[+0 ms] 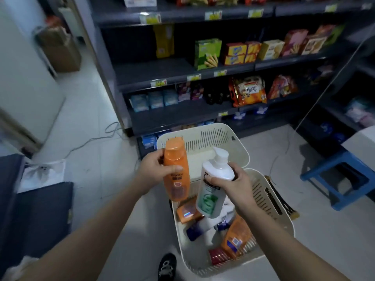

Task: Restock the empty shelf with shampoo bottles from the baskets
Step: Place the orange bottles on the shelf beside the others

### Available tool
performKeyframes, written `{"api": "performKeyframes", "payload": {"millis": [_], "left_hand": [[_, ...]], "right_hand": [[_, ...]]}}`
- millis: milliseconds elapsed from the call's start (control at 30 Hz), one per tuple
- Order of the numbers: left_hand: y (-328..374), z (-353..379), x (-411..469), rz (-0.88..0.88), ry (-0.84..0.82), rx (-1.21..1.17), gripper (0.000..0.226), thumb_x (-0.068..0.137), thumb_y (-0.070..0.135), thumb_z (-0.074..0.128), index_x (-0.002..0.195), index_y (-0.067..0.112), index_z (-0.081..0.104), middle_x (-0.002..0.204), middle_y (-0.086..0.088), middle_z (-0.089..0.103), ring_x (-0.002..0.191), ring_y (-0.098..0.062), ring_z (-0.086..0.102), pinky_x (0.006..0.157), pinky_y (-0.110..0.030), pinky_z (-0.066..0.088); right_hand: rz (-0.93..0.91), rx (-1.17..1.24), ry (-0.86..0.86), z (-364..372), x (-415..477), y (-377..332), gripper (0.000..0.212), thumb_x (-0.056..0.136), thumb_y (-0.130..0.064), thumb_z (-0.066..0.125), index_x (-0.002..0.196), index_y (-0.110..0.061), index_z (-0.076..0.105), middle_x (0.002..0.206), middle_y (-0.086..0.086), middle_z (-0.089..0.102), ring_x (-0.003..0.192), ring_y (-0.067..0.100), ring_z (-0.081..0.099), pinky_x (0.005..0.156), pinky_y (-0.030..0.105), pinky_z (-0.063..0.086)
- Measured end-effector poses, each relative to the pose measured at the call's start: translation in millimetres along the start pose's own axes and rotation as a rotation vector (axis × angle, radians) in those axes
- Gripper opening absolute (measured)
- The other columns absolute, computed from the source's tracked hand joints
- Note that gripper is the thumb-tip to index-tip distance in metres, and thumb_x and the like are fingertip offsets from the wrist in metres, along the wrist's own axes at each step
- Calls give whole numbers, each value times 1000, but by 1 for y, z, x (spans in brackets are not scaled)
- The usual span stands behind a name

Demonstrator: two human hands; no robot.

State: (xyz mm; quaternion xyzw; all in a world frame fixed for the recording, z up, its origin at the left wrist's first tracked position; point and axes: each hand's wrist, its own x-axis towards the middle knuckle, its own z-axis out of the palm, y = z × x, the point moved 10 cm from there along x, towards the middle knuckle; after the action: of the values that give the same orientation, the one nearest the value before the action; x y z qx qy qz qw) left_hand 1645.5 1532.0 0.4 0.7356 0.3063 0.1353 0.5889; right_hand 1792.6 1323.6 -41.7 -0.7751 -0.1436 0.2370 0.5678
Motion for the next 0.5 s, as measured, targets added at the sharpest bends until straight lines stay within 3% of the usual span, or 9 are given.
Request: {"api": "performKeyframes", "payload": {"millis": [100,200,300,500], "left_hand": [[14,-37,-21,26,141,-32,29,72,7,82,89,24,66,85,9,71,73,1,67,64,-13,51],[21,-77,-44,43,263,-51,26,74,5,81,90,22,68,79,7,73,73,-2,68,66,-18,52],[26,-116,-71,41,375,-75,22,76,4,79,87,19,67,71,10,72,66,1,66,59,-14,48],[29,-196,-136,28,613,-80,23,73,7,81,88,22,70,81,5,75,82,-17,70,72,-32,53]], "right_hand": [[-79,8,-96,24,0,-38,51,55,-20,93,99,-29,67,99,-5,71,95,17,67,82,45,59],[-136,9,-193,56,-4,-68,53,53,-23,95,98,-27,67,99,-5,71,95,17,67,84,45,58],[-180,22,-283,92,-13,-94,56,51,-23,96,99,-27,67,99,-6,72,95,17,68,85,44,58],[-262,8,-473,171,-46,-139,59,45,-29,95,98,-28,67,98,-8,71,95,17,68,84,45,58]]}}
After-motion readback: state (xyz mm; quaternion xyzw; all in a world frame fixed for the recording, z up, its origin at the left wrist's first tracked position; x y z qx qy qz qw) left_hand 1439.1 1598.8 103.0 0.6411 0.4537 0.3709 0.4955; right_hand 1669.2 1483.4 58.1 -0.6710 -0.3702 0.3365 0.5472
